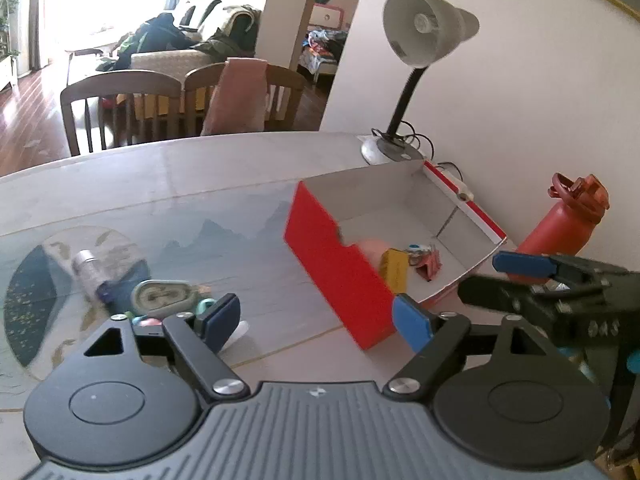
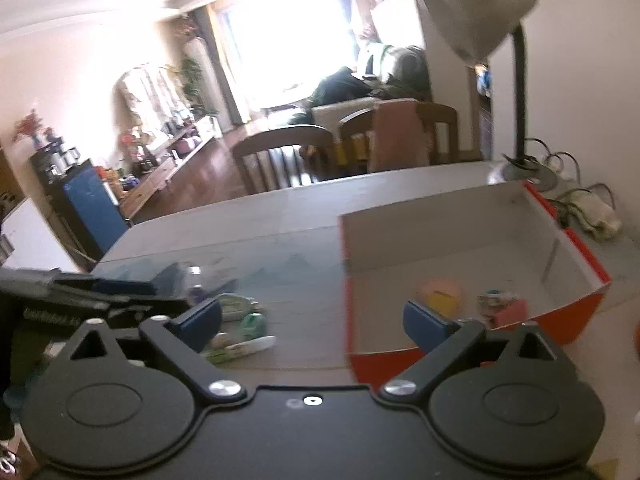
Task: Organize rigid objects
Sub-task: 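Withdraw both tools from the box back to the pile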
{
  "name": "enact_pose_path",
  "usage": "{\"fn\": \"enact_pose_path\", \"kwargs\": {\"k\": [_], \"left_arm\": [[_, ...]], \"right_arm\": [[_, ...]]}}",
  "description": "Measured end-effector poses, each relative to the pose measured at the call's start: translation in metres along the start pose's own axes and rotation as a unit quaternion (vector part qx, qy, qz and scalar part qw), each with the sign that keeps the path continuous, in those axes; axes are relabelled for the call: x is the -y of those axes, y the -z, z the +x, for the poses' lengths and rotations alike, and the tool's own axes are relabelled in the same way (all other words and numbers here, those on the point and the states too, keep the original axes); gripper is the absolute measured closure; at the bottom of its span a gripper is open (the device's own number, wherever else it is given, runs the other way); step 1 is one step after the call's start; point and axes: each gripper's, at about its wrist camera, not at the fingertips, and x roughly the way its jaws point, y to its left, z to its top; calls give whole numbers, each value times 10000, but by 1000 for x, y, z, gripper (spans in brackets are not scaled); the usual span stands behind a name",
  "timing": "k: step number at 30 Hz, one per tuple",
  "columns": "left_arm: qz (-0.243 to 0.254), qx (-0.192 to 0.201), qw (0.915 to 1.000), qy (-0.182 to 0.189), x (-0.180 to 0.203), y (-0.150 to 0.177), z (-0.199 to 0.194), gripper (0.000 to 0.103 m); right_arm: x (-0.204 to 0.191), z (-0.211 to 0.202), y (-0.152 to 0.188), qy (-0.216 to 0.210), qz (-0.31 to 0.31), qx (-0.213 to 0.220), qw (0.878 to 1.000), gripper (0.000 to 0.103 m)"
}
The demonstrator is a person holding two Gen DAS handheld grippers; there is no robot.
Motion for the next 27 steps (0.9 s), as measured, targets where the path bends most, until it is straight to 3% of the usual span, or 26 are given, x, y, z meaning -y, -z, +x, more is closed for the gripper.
{"fn": "enact_pose_path", "kwargs": {"k": [9, 14, 22, 27], "left_arm": [[-45, 68, 9999, -80, -43, 16, -22, 19], [-85, 136, 9997, -180, -67, 24, -29, 0], [-226, 286, 9977, -579, -107, 33, -26, 0], [-510, -49, 9967, -633, -135, 42, -8, 0]], "right_arm": [[-55, 17, 27, -100, -224, -121, 9996, 1], [-85, 27, 44, -232, -352, -313, 9986, 1], [-130, 66, 74, -252, -722, -656, 9949, 1], [-148, 93, 92, -215, -842, -872, 9924, 3]]}}
